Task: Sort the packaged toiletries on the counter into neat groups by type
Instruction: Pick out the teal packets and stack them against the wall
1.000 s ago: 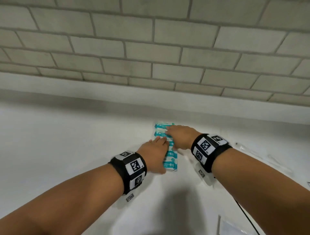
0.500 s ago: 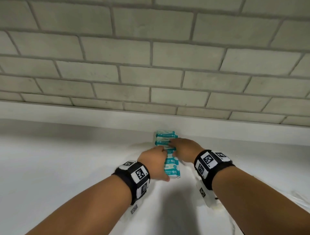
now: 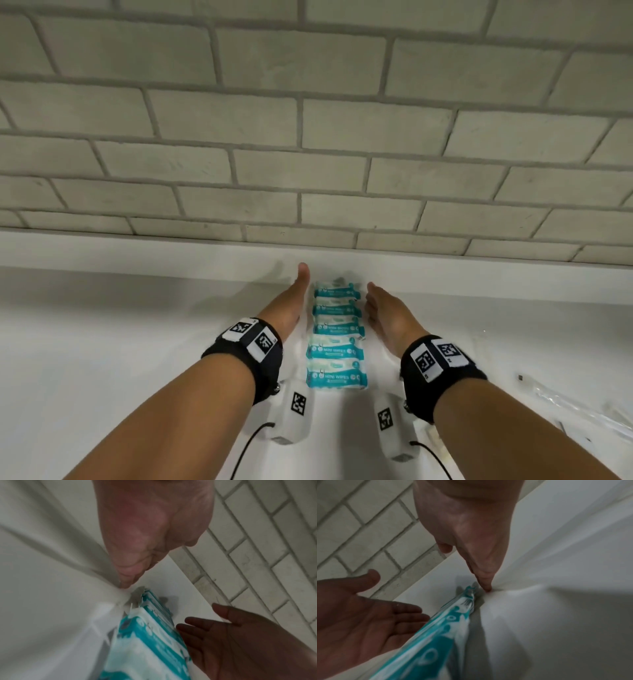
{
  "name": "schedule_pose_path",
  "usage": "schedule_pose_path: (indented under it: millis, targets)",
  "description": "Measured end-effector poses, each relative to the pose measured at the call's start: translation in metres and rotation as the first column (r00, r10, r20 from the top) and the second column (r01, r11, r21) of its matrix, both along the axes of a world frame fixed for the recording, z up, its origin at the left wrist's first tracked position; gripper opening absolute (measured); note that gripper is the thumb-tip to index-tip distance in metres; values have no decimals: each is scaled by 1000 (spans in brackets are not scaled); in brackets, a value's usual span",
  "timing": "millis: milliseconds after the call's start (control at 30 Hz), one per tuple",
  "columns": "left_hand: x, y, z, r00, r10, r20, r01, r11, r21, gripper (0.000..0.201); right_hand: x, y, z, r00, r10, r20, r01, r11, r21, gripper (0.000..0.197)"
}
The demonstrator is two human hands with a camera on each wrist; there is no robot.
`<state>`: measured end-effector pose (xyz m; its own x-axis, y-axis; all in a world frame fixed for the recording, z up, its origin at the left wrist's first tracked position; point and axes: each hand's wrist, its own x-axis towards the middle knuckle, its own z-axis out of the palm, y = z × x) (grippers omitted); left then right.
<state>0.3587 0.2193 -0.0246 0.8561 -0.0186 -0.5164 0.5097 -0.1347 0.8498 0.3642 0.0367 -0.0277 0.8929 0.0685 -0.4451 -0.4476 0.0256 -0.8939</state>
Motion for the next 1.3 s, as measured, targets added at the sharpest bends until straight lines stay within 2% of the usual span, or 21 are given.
schedule_pose_path:
  millis: [67, 133, 233, 300, 367, 433, 533, 633, 767, 833, 867, 900, 967, 1067, 1133, 1200, 1267, 1300]
  targets:
    - [8, -6, -7, 999, -4, -36, -1, 989, -145, 130, 0, 10, -5, 1000, 20, -3, -20, 998, 65, 42]
    - [12, -15, -11, 1000, -17, -17, 12, 971, -239, 113, 2, 17, -13, 999, 36, -7, -35, 997, 73, 47]
    - [14, -20, -15, 1000, -4, -16, -1, 959, -284, 102, 0, 16, -18, 999, 53, 11, -54, 992, 115, 50]
    - [2, -16, -5, 1000, -1, -6, 0, 966, -257, 99, -6, 9, -19, 996, 83, 41, -88, 984, 152, 49]
    - [-16, -14, 8, 1000, -14, 19, 18, 974, -227, 76, -13, 1, -21, 996, 67, 65, -77, 982, 171, 45]
    - [-28, -9, 3, 998, -22, 58, 36, 967, -251, 71, -24, -6, -21, 998, 20, 61, -29, 988, 152, 45]
    - [-40, -14, -9, 993, -66, 96, 91, 951, -294, 84, -37, -3, -24, 993, 77, 94, -90, 985, 148, 45]
    - [-31, -20, -16, 998, -48, 49, 62, 932, -356, 83, -43, 5, -18, 986, 153, 65, -161, 975, 153, 51]
    - [-34, -17, -12, 998, -37, 55, 52, 953, -298, 83, -48, -2, -9, 994, 101, 32, -104, 987, 120, 46]
    - [-49, -12, -8, 997, -26, 72, 43, 968, -248, 84, -53, -9, -14, 996, 89, 22, -91, 989, 116, 67]
    - [-54, -10, -10, 995, -16, 98, 38, 974, -223, 83, -57, -13, -19, 991, 129, 19, -130, 988, 86, 77]
    - [-60, -9, -11, 992, -6, 127, 32, 978, -207, 80, -61, -13, -25, 990, 138, 28, -140, 989, 58, 72]
    - [-71, -14, -8, 990, -30, 139, 64, 967, -246, 70, -73, -7, -23, 989, 139, 55, -142, 988, 53, 39]
    - [-76, -22, -4, 992, -12, 126, 50, 952, -302, 68, -78, 2, -18, 983, 166, 76, -173, 981, 93, 39]
    - [-81, -21, -1, 992, -15, 126, 46, 969, -243, 73, -85, 2, -10, 983, 170, 68, -172, 985, 20, 40]
    - [-86, -16, 3, 992, -32, 123, 55, 981, -185, 60, -89, -3, -4, 952, 295, 76, -280, 945, -167, 39]
    - [-89, -11, 6, 973, -170, 154, 176, 984, -25, 38, -94, -1, 12, 870, 487, 83, -403, 797, -449, 51]
    - [-88, -8, 3, 949, -281, 143, 267, 957, 110, 48, -92, 0, 15, 832, 553, 54, -425, 696, -579, 59]
